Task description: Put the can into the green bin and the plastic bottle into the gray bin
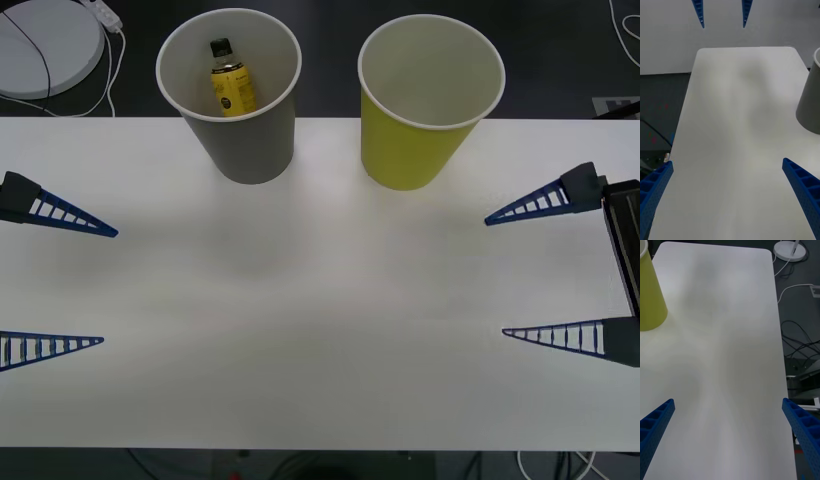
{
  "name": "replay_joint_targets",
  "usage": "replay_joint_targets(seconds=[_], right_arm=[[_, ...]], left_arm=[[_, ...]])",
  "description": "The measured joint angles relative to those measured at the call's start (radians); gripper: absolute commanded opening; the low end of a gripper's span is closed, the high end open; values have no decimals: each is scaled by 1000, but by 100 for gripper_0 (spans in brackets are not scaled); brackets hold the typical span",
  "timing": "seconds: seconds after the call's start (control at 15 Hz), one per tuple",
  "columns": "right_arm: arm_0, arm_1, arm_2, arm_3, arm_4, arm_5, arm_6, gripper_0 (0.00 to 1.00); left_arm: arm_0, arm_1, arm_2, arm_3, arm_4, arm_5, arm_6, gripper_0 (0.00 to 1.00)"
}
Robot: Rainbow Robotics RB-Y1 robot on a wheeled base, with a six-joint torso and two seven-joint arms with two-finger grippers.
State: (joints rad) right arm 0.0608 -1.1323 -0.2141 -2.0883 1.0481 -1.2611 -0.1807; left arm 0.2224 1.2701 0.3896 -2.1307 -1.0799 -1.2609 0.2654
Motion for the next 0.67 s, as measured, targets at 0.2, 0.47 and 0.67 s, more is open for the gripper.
replay_joint_targets(seconds=[0.2, 0.47, 0.67], right_arm=[[65, 0, -31, -8, -21, -12, 25, 100], [91, 0, -45, -12, -26, -11, 49, 100], [91, 0, -45, -11, -30, -12, 49, 100]], left_arm=[[0, 0, 0, 0, 0, 0, 0, 100], [0, 0, 0, 0, 0, 0, 0, 100], [0, 0, 0, 0, 0, 0, 0, 100]])
